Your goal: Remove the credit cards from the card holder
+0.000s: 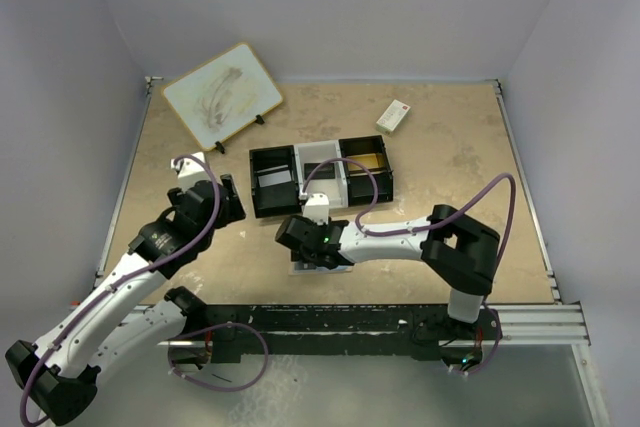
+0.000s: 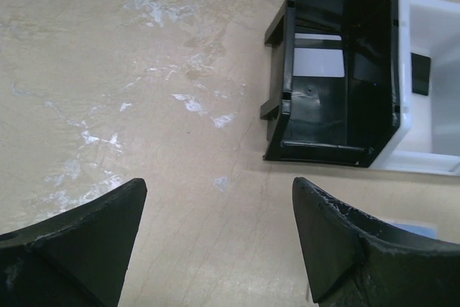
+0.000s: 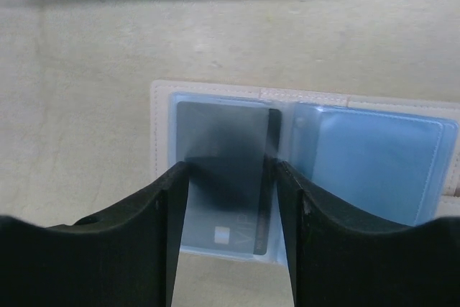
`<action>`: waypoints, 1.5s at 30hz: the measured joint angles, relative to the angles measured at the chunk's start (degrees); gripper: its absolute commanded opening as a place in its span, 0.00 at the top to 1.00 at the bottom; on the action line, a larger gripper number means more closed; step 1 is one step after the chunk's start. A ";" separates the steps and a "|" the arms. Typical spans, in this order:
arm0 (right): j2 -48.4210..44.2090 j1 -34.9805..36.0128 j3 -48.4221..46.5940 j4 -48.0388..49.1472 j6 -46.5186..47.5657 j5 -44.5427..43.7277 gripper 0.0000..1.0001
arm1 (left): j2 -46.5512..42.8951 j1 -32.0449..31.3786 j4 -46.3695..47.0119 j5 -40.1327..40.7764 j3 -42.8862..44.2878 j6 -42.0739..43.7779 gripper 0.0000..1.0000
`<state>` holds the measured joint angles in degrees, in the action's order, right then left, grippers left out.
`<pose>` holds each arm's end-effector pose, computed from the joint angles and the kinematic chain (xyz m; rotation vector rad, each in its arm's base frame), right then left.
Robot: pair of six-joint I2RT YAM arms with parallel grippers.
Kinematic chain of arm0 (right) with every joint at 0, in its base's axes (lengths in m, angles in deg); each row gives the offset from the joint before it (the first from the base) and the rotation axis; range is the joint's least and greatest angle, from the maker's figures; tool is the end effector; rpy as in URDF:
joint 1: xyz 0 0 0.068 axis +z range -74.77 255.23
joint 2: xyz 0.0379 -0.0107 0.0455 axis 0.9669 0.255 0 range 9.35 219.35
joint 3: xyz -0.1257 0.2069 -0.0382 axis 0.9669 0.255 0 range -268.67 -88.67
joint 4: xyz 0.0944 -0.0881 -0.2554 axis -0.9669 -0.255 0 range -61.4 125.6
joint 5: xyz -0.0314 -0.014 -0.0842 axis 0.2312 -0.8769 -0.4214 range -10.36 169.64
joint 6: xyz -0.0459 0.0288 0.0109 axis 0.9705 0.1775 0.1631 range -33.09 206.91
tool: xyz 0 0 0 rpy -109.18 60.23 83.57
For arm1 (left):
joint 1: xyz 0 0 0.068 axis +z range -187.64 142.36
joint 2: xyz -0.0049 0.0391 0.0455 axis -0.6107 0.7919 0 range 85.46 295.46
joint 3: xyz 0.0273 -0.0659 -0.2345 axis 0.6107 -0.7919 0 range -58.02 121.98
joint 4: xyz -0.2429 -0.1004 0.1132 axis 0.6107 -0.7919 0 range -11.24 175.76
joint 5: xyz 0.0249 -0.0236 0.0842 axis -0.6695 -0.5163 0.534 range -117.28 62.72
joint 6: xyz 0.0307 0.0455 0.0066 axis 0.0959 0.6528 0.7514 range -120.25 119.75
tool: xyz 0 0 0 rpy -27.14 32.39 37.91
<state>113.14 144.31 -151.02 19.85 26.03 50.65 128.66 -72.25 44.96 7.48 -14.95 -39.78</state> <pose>0.1517 0.3458 0.1176 0.0105 2.4324 0.3819 0.1761 -0.0954 0.2652 -0.3932 2.1030 -0.0537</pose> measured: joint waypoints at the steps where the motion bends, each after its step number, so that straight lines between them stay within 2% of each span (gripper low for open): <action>1: -0.13 -0.07 0.31 0.79 0.04 0.15 0.55 | -0.07 0.00 0.24 -0.61 0.00 -0.31 0.20; 6: -4.76 -2.69 8.02 10.58 1.01 5.22 0.55 | -2.05 0.00 4.98 -8.35 -3.13 -3.45 0.23; 10: -8.70 -5.75 14.86 19.45 0.90 11.72 0.42 | -3.98 0.00 9.60 -17.29 -8.98 -6.34 0.24; 13: -8.63 -6.21 14.62 20.59 1.49 13.03 0.32 | -4.31 0.00 10.10 -20.46 -11.10 -7.72 0.24; 17: -6.16 -5.40 10.36 17.27 2.97 11.34 0.28 | -5.66 0.00 9.42 -19.71 -11.06 -9.20 0.24; 20: -3.06 -3.91 5.33 12.17 3.61 8.04 0.28 | -7.41 0.00 7.28 -16.76 -9.70 -9.88 0.23; 25: 2.40 -1.70 -2.84 2.78 3.43 1.66 0.34 | -12.17 0.00 3.45 -10.84 -5.46 -11.61 0.23; 30: 4.24 -0.68 -5.20 -0.70 3.45 -1.20 0.39 | -17.07 0.00 1.42 -7.39 -1.99 -12.63 0.22; 37: 1.22 -1.44 -0.24 5.46 5.62 1.95 0.45 | -15.65 0.00 -0.48 -8.68 -1.40 -12.22 0.22; 45: -4.98 -6.58 9.66 17.92 5.92 13.38 0.42 | -10.03 0.00 5.22 -19.52 -6.23 -11.74 0.23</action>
<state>108.15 137.73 -141.36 37.78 31.95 64.02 118.62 -72.25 50.18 -12.03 -21.18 -51.52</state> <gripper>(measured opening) 0.563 0.771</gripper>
